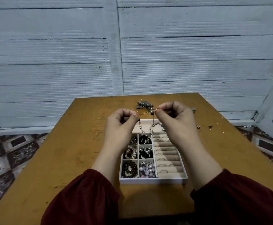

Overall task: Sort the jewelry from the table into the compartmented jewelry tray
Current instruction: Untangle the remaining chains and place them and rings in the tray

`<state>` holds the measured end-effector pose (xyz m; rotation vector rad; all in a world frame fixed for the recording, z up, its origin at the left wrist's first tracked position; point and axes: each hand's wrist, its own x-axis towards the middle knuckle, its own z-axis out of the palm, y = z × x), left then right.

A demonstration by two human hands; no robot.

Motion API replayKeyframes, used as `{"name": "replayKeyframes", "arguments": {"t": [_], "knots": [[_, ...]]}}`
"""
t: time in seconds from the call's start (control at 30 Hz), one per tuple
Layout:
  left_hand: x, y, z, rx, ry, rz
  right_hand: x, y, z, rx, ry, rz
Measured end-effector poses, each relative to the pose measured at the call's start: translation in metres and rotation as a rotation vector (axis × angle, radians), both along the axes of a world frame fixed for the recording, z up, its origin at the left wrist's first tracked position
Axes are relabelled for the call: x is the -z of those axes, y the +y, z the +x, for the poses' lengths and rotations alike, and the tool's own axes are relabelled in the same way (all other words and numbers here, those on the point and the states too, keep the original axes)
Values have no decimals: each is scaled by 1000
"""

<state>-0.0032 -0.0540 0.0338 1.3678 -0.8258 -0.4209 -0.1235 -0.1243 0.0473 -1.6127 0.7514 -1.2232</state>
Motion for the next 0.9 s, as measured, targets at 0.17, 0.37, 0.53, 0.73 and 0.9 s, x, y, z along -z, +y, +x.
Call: {"name": "replayKeyframes", "arguments": {"t": [0.17,0.37,0.53,0.73,0.9], "knots": [[0,3,1,-8,-24,15,1,4,-2,-3,-21,-8],[2,-1,1,15,-63,59,-2,5,-1,-4,-80,-21],[9,-6,5,53,-43,116,0,5,0,5,-89,-21],[28,-12,8,-21,-184,300,3,5,2,7,-81,-9],[34,-13,9,-138,-346,499,4,5,2,26,-77,-18]]}}
